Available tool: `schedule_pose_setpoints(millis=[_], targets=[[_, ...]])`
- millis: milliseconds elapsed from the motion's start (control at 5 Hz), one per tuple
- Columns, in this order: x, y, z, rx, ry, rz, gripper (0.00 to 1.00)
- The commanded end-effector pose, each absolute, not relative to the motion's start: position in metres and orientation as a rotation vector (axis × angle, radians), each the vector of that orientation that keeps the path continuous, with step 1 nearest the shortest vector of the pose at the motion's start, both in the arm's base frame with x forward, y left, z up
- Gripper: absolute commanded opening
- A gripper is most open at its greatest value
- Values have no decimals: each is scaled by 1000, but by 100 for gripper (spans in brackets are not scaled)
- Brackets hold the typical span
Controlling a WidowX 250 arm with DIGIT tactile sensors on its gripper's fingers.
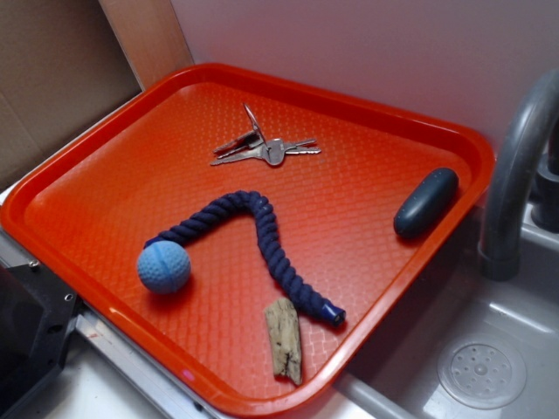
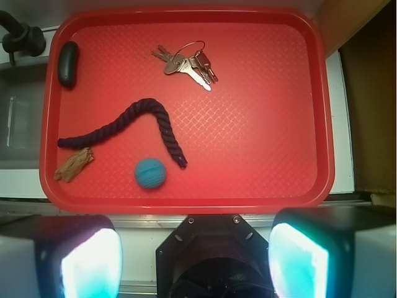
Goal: Grab the plastic pickle.
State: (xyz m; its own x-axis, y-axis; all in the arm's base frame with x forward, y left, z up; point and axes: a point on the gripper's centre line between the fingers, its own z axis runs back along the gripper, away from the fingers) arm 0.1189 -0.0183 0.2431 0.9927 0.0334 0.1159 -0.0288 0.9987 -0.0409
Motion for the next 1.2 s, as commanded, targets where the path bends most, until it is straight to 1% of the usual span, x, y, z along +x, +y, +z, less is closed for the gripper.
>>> schedule_pose_setpoints(millis=[0, 200, 400, 600, 800, 1000], targets=[[119, -18, 243, -39, -117, 31, 100], [160, -32, 193, -26, -111, 234, 100], [196, -57, 153, -168, -125, 316, 100], [221, -84, 116, -303, -115, 255, 100], [237, -115, 106, -307, -124, 177, 100], [255, -150, 108, -304, -142, 106, 100]])
